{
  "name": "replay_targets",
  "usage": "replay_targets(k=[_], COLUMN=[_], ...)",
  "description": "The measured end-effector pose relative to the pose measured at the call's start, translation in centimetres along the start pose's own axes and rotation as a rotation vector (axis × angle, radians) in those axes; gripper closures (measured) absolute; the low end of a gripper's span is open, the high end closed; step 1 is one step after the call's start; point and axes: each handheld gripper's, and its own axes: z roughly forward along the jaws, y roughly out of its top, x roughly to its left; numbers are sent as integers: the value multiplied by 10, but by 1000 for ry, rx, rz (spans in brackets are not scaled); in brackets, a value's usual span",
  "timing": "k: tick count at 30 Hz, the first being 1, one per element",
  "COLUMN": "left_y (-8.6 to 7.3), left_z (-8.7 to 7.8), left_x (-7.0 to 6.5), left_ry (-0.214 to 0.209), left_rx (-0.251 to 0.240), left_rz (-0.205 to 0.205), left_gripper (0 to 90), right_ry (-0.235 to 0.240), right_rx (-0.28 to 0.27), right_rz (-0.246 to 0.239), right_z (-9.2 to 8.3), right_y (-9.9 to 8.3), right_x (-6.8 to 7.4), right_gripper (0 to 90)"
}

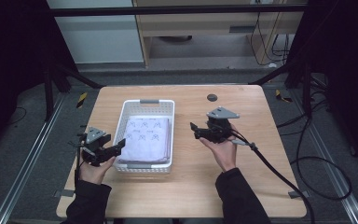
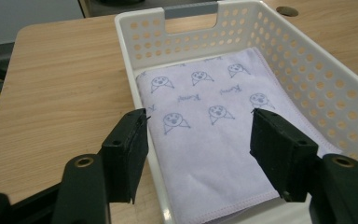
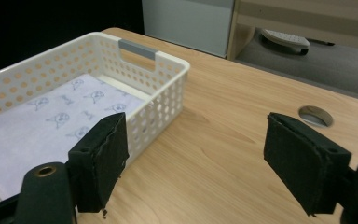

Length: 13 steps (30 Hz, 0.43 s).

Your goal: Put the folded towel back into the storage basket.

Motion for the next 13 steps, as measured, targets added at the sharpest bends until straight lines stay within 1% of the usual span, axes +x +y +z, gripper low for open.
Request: replay_targets(k=[2, 6, 8, 10, 11, 13], left_y=[-3, -7, -9, -10, -11, -12], left_z=[-1, -3, -5, -5, -7, -7], left_x=[4, 10, 14, 15, 19, 20], left_ry=[0, 2, 8, 11, 17, 21], left_rx=[7, 6, 5, 1, -2, 0], left_rz=[10, 25, 28, 20, 26, 27], left_gripper=[347, 323, 312, 301, 298, 294], right_ry=[5, 1, -2, -8, -13, -20], right_rx=[0, -2, 3, 14, 18, 23], right_rz=[21, 37, 45, 57, 66, 81], right_z=[-10, -30, -39, -48, -53, -59], right_y=[-6, -18, -26, -35, -41, -50], right_x=[-9, -26, -34, -42, -47, -54], right_gripper=[202, 188, 177, 172, 172, 172])
